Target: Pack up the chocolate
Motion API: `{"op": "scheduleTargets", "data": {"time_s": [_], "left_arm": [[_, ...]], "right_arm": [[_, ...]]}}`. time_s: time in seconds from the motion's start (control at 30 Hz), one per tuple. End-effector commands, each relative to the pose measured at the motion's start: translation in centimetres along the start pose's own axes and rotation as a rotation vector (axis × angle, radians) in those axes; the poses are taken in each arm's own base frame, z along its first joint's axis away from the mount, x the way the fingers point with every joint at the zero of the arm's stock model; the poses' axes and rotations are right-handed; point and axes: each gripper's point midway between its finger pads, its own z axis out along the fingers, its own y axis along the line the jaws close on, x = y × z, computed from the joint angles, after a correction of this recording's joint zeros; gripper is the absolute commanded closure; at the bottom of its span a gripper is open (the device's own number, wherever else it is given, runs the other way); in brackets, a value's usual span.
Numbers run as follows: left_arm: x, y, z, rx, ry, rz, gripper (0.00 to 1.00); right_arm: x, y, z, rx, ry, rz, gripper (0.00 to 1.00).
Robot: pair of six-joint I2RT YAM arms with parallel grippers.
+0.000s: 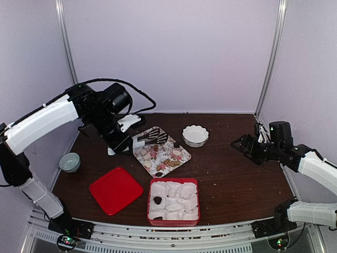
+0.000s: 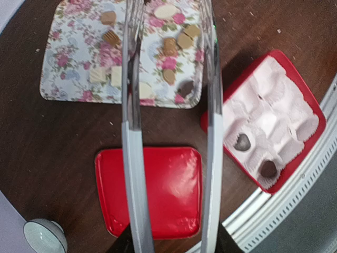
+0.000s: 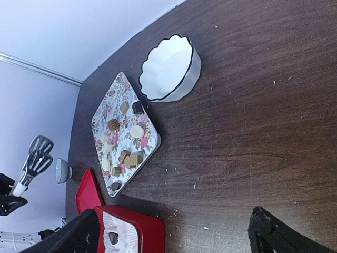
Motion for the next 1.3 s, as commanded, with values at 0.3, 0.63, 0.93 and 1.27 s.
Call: {"op": "scheduleTargets", "data": {"time_s": [0.3, 0.63, 0.93, 1.27], "left_arm": [[-8.1, 4.7, 5.6, -0.094, -0.03, -0.036, 0.62], [-9.5, 4.7, 10.7, -0.03, 0.009, -0.026, 0.61], [-10.5, 5.5, 13.2, 0.028, 0.026, -0.023, 0.61], [-10.4, 6.2, 15.9, 0.045, 0.061, -0.027, 0.61]], "right_arm": [[-1.6, -0.4, -0.8, 0.053, -0.071, 0.01, 0.0], [-1.6, 0.2, -0.5, 0.028, -0.056, -0.011, 0.0], [-1.4, 0.2, -0.3, 0.016, -0.051, -0.003, 0.0], [-1.4, 0.2, 0.0, 0.006, -0.053, 0.017, 0.0]]}}
